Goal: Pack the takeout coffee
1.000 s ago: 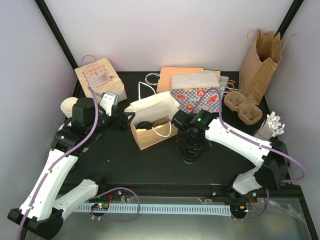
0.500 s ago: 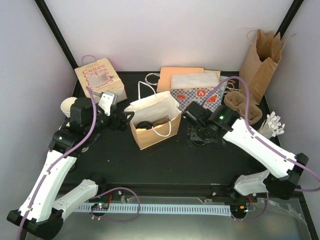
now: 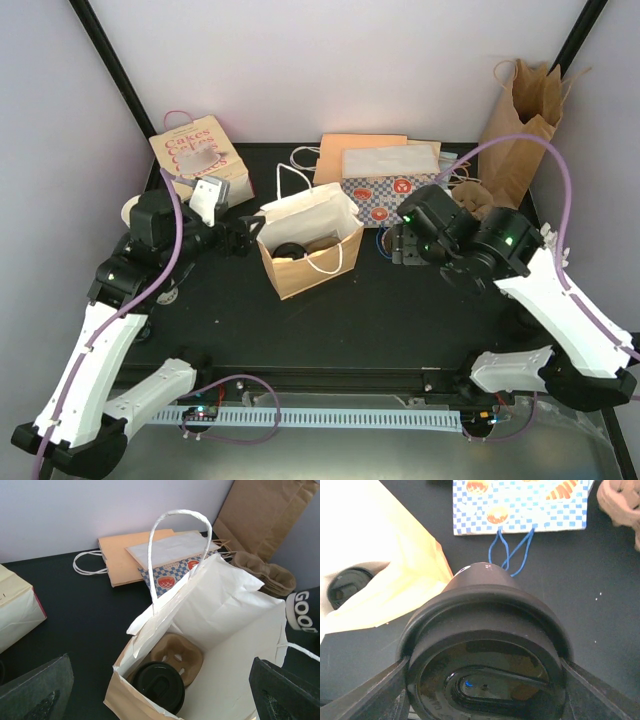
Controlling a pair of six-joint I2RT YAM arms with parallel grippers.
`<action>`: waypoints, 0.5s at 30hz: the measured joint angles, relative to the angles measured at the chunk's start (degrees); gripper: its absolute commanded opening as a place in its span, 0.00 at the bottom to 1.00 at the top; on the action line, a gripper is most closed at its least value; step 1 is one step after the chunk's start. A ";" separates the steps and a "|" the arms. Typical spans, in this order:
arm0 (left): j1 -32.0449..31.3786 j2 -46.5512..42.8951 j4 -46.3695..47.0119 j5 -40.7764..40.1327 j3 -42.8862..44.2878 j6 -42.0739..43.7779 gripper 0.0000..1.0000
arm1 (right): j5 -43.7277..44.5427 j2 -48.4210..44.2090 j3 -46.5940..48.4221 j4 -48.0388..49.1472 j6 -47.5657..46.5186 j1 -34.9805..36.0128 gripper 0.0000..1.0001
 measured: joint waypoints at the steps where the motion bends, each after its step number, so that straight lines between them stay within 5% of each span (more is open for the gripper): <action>1: 0.00 0.11 0.00 -0.09 0.31 0.00 0.99 | 0.35 -0.31 0.81 0.02 -0.79 0.00 0.76; 15: 0.00 0.09 -2.21 -0.57 1.40 -0.02 0.99 | -0.44 -8.09 6.64 6.69 -11.45 0.00 0.72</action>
